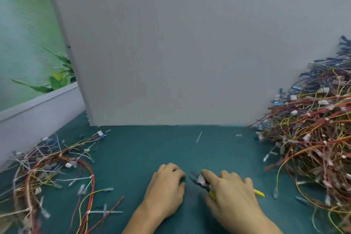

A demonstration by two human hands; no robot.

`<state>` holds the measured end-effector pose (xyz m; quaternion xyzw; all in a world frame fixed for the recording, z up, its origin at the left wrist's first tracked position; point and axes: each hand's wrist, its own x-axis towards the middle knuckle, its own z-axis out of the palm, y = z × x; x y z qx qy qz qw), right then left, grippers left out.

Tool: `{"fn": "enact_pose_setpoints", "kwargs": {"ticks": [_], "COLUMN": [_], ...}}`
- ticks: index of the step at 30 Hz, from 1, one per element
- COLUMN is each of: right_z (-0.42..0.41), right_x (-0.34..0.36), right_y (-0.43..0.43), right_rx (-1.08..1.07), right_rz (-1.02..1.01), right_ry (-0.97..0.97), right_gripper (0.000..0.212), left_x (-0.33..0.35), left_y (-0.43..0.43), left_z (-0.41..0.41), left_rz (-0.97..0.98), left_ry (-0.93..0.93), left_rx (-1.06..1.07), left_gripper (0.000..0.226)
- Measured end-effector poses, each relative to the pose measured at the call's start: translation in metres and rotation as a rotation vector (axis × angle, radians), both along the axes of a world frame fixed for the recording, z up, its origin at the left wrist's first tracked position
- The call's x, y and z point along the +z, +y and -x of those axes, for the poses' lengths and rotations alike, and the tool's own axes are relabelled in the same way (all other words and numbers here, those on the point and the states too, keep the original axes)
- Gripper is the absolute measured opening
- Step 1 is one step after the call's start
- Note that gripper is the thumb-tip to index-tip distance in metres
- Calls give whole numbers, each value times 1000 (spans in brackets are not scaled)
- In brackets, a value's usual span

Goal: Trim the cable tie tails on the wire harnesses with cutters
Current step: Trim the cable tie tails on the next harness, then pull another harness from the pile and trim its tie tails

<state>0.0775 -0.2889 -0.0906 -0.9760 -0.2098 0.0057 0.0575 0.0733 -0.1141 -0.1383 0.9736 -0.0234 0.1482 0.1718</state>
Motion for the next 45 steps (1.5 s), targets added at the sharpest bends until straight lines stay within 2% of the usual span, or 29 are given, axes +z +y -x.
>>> {"fn": "enact_pose_setpoints", "kwargs": {"ticks": [3, 5, 7, 10, 15, 23, 28, 33, 37, 41, 43, 45], "right_z": [1, 0, 0, 0, 0, 2, 3, 3, 2, 2, 2, 1], "right_x": [-15, -20, -20, -16, -15, -17, -17, -19, -19, -21, -21, -21], "right_y": [-3, -5, -6, -7, -6, -3, -2, -1, -1, -1, -1, -2], "right_rx": [-27, -32, -23, -20, -22, -4, -1, 10, 10, 20, 16, 13], "right_rz": [-55, -52, -55, -96, -109, -86, -67, -65, -63, -57, -45, -41], "right_ry": [204, 248, 215, 178, 129, 108, 108, 105, 100, 97, 98, 99], "right_gripper": [68, 82, 72, 32, 18, 18, 18, 18, 19, 18, 18, 18], "left_x": [1, 2, 4, 7, 13, 43, 73, 76, 59, 50, 52, 54], "left_y": [1, 2, 3, 4, 10, 61, 132, 193, 211, 221, 225, 228], "left_z": [1, 1, 2, 2, 2, 2, -11, -8, -1, 2, 3, 5], "left_rz": [6, 15, 34, 56, 51, 55, -153, -372, -433, -486, -475, -416], "left_ry": [7, 21, 39, 42, 40, 94, 138, 354, 512, 378, 306, 357], "left_rx": [0, 3, 10, 29, 125, 448, 742, 886, 878, 869, 903, 942], "left_gripper": [29, 30, 30, 30, 32, 36, 27, 11, 23, 25, 41, 51]}}
